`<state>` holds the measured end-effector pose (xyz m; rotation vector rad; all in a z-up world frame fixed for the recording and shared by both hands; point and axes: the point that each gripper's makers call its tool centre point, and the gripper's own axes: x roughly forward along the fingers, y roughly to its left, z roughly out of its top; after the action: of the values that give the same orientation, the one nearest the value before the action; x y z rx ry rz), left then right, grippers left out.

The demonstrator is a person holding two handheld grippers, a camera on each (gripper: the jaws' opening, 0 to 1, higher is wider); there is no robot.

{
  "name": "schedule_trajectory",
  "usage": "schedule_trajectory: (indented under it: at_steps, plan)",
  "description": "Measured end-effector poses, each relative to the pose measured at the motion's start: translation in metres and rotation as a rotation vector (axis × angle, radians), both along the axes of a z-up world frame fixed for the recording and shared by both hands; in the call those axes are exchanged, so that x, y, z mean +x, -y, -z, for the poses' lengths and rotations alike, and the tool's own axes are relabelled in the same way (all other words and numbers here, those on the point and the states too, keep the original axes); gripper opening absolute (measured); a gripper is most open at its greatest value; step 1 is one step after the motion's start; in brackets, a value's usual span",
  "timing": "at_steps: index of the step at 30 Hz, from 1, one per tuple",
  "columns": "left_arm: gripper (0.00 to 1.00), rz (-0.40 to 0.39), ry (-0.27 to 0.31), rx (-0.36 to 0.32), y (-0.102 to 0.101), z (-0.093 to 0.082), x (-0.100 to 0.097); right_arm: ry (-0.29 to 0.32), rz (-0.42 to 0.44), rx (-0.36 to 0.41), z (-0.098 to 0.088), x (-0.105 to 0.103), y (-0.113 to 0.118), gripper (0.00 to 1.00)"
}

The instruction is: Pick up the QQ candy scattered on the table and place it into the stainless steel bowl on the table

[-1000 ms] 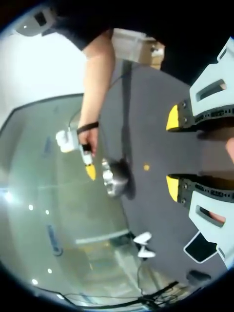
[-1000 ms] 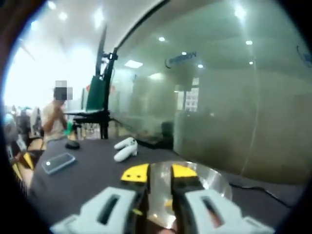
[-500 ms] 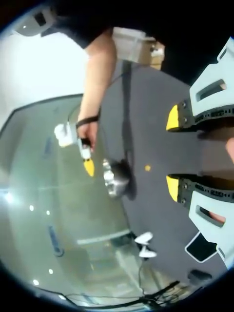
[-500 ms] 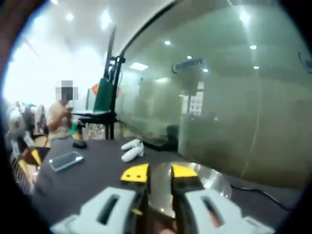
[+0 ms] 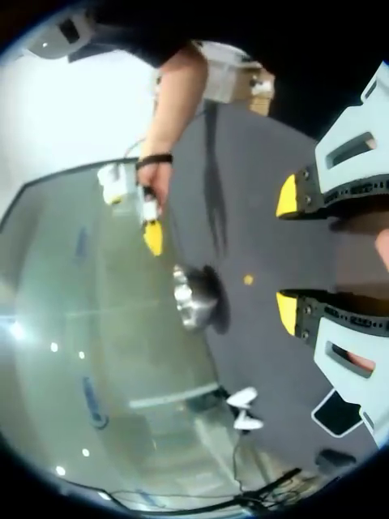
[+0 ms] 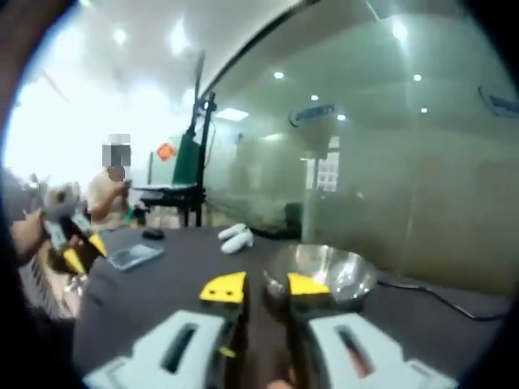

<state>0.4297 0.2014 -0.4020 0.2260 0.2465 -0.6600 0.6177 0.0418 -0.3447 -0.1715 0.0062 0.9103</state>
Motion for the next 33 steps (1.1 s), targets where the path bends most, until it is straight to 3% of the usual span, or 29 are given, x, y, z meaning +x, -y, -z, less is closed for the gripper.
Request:
schedule_trajectory:
  at_steps: [2,11,21,28,33]
  plan:
    - [0.36,0.004,-0.002,0.002,0.001,0.001,0.001,0.012,-0.044,-0.038,0.008,-0.009,0.001,0.19]
    - [0.36,0.003,0.002,-0.001,-0.001,0.000,0.001,-0.046,-0.117,-0.079,0.054,-0.037,0.015,0.20]
    - [0.36,-0.001,0.010,-0.008,-0.001,-0.003,0.002,-0.111,-0.232,-0.131,0.093,-0.066,-0.022,0.21]
    - [0.36,-0.010,0.011,-0.011,-0.005,-0.002,-0.001,-0.160,-0.278,-0.164,0.118,-0.066,-0.044,0.21]
    - [0.36,-0.020,0.011,-0.015,-0.009,-0.002,-0.003,-0.176,-0.304,-0.183,0.126,-0.064,-0.056,0.21]
